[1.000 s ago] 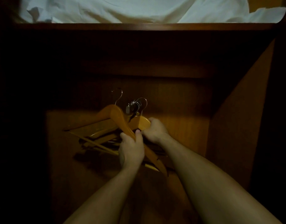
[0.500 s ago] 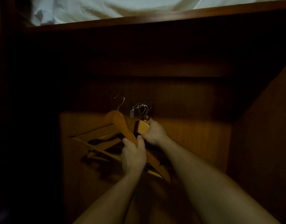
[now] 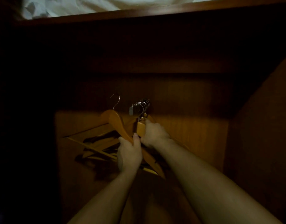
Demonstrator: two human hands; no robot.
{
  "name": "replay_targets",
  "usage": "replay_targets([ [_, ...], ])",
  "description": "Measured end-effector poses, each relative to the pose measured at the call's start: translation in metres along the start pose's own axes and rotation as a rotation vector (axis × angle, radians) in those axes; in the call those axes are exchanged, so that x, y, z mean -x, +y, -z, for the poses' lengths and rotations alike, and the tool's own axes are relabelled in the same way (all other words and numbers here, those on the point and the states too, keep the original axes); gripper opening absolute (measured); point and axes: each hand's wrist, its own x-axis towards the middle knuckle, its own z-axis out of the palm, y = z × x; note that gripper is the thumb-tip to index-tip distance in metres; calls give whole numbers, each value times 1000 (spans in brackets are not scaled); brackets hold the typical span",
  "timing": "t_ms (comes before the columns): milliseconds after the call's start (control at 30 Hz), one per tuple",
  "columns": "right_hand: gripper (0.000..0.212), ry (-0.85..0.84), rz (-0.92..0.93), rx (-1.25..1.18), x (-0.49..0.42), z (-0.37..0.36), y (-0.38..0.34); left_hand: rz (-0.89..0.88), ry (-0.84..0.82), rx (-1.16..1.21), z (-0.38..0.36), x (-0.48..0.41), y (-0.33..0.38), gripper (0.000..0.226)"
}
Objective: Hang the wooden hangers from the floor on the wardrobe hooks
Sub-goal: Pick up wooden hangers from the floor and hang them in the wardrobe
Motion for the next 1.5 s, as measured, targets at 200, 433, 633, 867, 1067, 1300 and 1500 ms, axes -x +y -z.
replay_targets([
  [200,67,120,68,-11,21,12,-5,-28,-6,27,8,4,3,36],
  [433,19,-49,279,-163,50,18,-15,-15,42,194,27,14,11,34],
  [633,55,-450,80,-522,77,24,-22,-125,16,258,49,14,8,35],
  [867,26,-108,51,-327,81,4,-20,-324,-181,-55,83,6,12,45],
  [1067,19,-40,2,-253,92,16,5,-802,160,-588,132,-9,2,23],
  [1300,19,14,-73,-251,113,27,32,-529,209,-638,150,-38,-30,61],
  [1500,24,-34,-133,-224,118,29,61,-496,-92,-699,128,-49,-35,32],
])
